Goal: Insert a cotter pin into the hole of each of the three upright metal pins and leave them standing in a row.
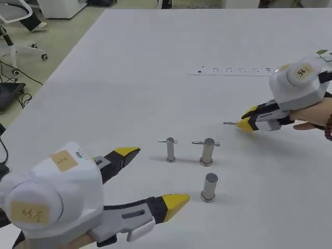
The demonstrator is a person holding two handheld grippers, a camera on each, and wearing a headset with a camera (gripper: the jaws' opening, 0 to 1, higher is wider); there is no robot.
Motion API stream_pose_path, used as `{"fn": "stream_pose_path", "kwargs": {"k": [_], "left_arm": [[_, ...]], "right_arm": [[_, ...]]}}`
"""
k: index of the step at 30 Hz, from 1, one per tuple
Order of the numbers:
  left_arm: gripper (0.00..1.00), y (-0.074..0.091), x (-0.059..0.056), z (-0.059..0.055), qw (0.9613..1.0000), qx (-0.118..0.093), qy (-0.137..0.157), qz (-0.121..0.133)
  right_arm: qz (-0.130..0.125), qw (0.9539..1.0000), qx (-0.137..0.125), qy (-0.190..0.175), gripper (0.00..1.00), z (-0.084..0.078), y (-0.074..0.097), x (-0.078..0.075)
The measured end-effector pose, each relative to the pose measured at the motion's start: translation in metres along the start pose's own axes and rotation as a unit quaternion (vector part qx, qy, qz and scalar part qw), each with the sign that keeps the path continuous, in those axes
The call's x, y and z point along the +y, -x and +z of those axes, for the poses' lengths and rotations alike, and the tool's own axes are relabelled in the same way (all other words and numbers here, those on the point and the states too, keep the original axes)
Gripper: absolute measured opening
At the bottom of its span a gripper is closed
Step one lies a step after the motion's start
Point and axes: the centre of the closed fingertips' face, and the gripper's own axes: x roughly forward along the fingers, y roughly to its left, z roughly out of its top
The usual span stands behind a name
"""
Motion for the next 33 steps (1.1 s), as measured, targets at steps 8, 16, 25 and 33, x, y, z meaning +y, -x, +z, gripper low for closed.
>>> {"fn": "stream_pose_path", "kwargs": {"k": [8, 16, 25, 33], "left_arm": [[0.7, -0.0029, 0.0018, -0.0024, 1.0, 0.005, 0.004, 0.001], [0.69, -0.0026, 0.0029, -0.003, 1.0, 0.007, 0.004, 0.002], [0.68, 0.0004, 0.0054, -0.0048, 0.9999, 0.011, 0.003, 0.004], [0.67, 0.0013, 0.0085, -0.0037, 0.9999, 0.01, 0.001, 0.006]], "right_arm": [[0.015, 0.9998, 0.006, -0.011, 0.15, 0.0006, -0.0034, -0.003], [0.028, 0.9984, 0.047, 0.016, 0.09, 0.0004, -0.0041, -0.0011], [0.023, 0.9948, 0.085, 0.052, 0.05, -0.0009, -0.0052, 0.001], [0.015, 0.9931, 0.089, 0.075, 0.02, 0.0008, -0.0051, 0.0025]]}}
